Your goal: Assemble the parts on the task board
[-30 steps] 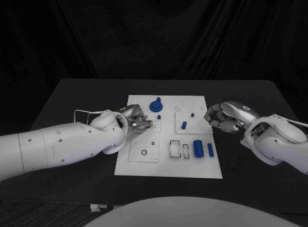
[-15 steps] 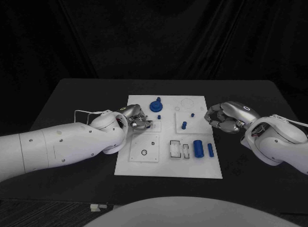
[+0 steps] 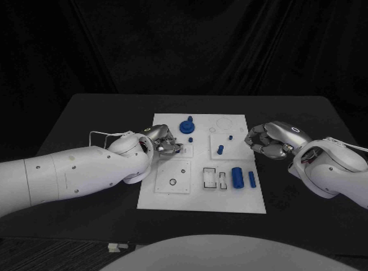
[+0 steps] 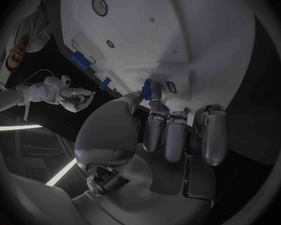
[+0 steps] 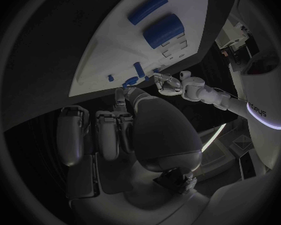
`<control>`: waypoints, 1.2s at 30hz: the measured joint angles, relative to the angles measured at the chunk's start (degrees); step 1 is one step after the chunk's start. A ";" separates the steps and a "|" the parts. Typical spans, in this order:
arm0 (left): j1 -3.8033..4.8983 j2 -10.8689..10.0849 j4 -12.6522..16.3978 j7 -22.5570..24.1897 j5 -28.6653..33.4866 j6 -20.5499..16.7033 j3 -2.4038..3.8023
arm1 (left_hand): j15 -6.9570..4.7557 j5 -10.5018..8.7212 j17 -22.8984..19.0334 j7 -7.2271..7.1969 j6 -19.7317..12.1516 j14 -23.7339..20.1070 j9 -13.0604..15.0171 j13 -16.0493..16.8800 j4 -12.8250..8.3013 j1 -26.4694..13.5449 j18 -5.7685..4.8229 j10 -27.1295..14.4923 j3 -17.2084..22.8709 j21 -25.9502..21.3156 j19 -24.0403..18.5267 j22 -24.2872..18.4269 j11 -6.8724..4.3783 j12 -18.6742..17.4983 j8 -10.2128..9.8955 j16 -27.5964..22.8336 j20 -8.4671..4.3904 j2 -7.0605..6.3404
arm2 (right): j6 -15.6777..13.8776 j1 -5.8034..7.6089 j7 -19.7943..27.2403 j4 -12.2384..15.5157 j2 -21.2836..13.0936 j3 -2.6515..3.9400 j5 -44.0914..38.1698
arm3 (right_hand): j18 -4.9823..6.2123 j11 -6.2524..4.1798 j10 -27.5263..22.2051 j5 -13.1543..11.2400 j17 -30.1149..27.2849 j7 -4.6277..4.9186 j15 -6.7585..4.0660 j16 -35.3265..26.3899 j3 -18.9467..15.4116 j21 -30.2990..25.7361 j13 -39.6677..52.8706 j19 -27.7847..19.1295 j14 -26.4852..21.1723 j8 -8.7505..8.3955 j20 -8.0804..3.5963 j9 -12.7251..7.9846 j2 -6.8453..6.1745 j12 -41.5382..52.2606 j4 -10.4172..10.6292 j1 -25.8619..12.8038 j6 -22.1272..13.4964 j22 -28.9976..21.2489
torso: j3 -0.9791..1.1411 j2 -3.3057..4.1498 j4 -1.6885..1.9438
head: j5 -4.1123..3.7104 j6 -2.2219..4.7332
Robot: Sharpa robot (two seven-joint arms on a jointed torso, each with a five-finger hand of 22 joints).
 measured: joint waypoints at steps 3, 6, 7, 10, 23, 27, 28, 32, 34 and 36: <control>-0.01 -0.04 0.00 0.04 0.00 0.01 0.01 | 0.00 0.00 0.00 0.00 0.00 0.00 0.00 0.00 0.00 0.00 0.00 0.00 0.00 0.00 0.00 0.00 0.00 0.00 0.00 0.00 0.00 0.00 | 0.01 0.00 0.00 0.00 -0.02 0.00 0.00 | 0.00 0.00 0.00 0.00 0.00 0.00 0.00 0.00 0.00 0.00 0.00 0.00 0.00 0.00 0.00 0.00 0.00 0.00 0.00 0.00 0.00 0.00 | 0.01 0.01 0.00 | 0.01 0.00; -0.01 -0.11 0.00 0.06 -0.02 0.04 0.02 | 0.00 0.00 0.00 0.00 0.00 0.00 -0.01 0.00 0.00 0.00 0.00 0.00 0.00 0.00 0.00 0.00 0.00 0.00 0.00 0.00 0.00 0.00 | 0.02 0.00 -0.01 0.00 -0.04 0.00 0.00 | 0.00 0.00 0.00 0.00 0.00 0.00 0.00 0.00 0.00 0.00 0.00 0.00 0.00 0.00 0.00 0.00 0.00 0.00 0.00 0.00 0.00 0.00 | 0.02 0.01 0.00 | -0.06 0.00; -0.02 -0.12 0.00 0.06 -0.02 0.05 0.02 | 0.00 0.00 0.00 0.00 0.00 0.00 -0.01 0.00 0.00 0.00 0.01 0.00 0.00 0.00 0.00 0.00 0.00 0.00 0.00 0.00 0.00 0.00 | 0.02 0.00 -0.01 0.00 -0.04 0.00 0.00 | 0.00 0.00 0.00 0.00 0.00 0.00 0.00 0.00 0.00 0.00 0.00 0.00 0.00 0.00 0.00 0.00 0.00 0.00 0.00 0.00 0.00 0.00 | 0.02 0.01 0.00 | -0.06 0.00; -0.02 -0.12 -0.02 0.07 -0.03 0.07 0.03 | 0.00 -0.02 0.00 0.00 0.00 0.00 0.00 0.00 0.00 0.00 0.01 0.00 0.00 -0.01 0.00 0.00 0.00 0.00 0.00 0.00 0.00 0.00 | 0.03 -0.01 -0.01 0.00 -0.05 0.00 0.00 | 0.00 0.00 0.00 0.00 0.00 0.01 0.00 0.00 0.01 0.00 0.00 0.00 0.00 0.00 0.00 0.00 0.00 0.00 -0.01 0.00 0.01 0.00 | 0.02 0.01 0.00 | -0.06 0.00; -0.04 -0.36 -0.03 0.05 -0.06 0.29 0.05 | 0.00 -3.67 0.00 0.12 -0.17 0.00 -0.01 0.00 1.84 -1.29 0.00 0.00 -1.20 -0.22 0.00 0.00 0.00 -0.25 -0.38 0.00 0.00 -0.51 | 0.06 -0.01 -0.04 0.07 -0.18 0.00 0.00 | 0.00 0.00 0.00 0.00 0.00 0.21 0.00 0.00 0.16 0.00 0.00 0.00 0.00 0.00 0.00 0.00 0.00 0.00 -0.16 0.00 0.21 0.01 | 0.03 -0.01 -0.02 | -0.10 0.00; -0.03 -0.33 -0.06 0.02 -0.10 0.52 0.11 | 0.00 -5.59 0.00 0.20 -0.24 0.00 0.00 0.00 3.66 -2.97 0.00 0.00 -3.02 -0.45 0.00 0.00 0.00 -0.25 -0.68 0.00 0.00 -0.84 | 0.06 -0.02 -0.04 0.07 -0.18 0.00 0.00 | 0.00 0.00 0.00 0.00 0.00 0.21 0.00 0.00 0.16 0.00 0.00 0.00 0.00 0.00 0.00 0.00 0.00 0.00 -0.16 0.00 0.21 0.04 | 0.03 0.01 -0.01 | -0.07 0.00; -0.03 -0.31 -0.09 0.02 -0.11 0.57 0.12 | 0.00 -6.09 0.00 0.20 -0.23 0.00 0.00 0.00 4.15 -3.25 0.00 0.00 -3.51 -0.45 0.00 0.00 0.00 -0.25 -0.85 0.00 0.00 -0.84 | 0.06 -0.02 -0.04 0.07 -0.18 0.00 0.00 | 0.00 0.00 0.00 0.00 0.00 0.21 0.00 0.00 0.16 0.00 0.00 0.00 0.00 0.00 0.00 0.00 0.00 0.00 -0.16 0.00 0.21 0.04 | 0.03 0.01 -0.01 | -0.07 0.00; -0.02 -0.21 -0.21 0.02 -0.15 0.79 0.17 | 0.00 -8.79 0.00 0.40 -0.03 0.00 0.01 0.00 5.64 -4.43 0.00 -0.03 -5.53 -0.45 0.00 0.00 0.40 -0.24 -0.98 0.00 0.00 -0.69 | 0.06 -0.02 -0.04 0.11 -0.17 0.00 0.00 | 0.00 0.00 0.00 0.00 0.00 0.21 0.00 0.00 0.16 0.00 0.00 0.00 0.00 0.00 0.00 0.00 0.00 0.00 -0.16 0.00 0.21 0.04 | 0.03 0.01 -0.01 | -0.13 0.00; -0.02 -0.19 -0.23 0.03 -0.18 0.94 0.19 | 0.00 -9.93 0.00 0.40 -0.03 0.00 0.01 0.00 5.75 -5.35 0.00 -0.03 -6.59 -0.68 0.00 0.00 0.40 -0.25 -0.98 0.00 0.00 -0.37 | 0.06 -0.02 -0.04 0.12 -0.19 0.00 0.00 | 0.00 0.00 0.00 0.00 0.00 0.21 0.00 0.00 0.16 0.00 0.00 0.00 0.00 0.00 0.00 0.00 0.00 0.00 -0.16 0.00 0.21 0.04 | 0.03 0.01 -0.01 | -0.17 0.00; -0.01 -0.17 -0.25 0.04 -0.20 1.06 0.21 | 0.00 -10.88 0.00 0.40 -0.03 0.00 0.02 0.00 5.84 -6.44 0.00 -0.03 -7.63 -0.68 0.00 0.00 0.40 -0.24 -0.98 0.00 0.00 -0.20 | 0.06 -0.02 -0.04 0.12 -0.22 0.00 0.00 | 0.00 0.00 0.00 0.00 0.00 0.21 0.00 0.00 0.16 0.00 0.00 0.00 0.00 0.00 0.00 0.00 0.00 0.00 -0.16 0.00 0.21 0.04 | 0.03 0.01 -0.01 | -0.18 0.00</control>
